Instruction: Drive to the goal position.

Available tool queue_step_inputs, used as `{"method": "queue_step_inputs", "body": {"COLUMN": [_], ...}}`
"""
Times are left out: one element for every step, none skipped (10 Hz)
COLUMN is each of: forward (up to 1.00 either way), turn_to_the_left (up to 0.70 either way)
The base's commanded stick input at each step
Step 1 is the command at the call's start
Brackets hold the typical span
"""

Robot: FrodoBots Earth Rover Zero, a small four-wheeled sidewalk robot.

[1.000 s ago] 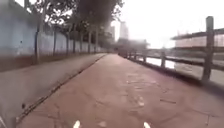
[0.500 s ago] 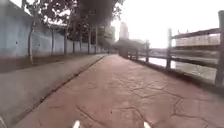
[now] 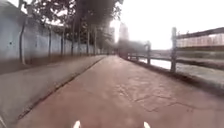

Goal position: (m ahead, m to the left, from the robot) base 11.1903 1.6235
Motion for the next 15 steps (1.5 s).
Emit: {"method": "queue_step_inputs", "body": {"forward": [0.70,0.70,0.70,0.70,0.70,0.70,0.70,0.70,0.70,0.70,0.70,0.70,0.70,0.70,0.70], "turn_to_the_left": [0.00,0.00,0.00,0.00,0.00,0.00,0.00,0.00,0.00,0.00,0.00,0.00,0.00,0.00,0.00]}}
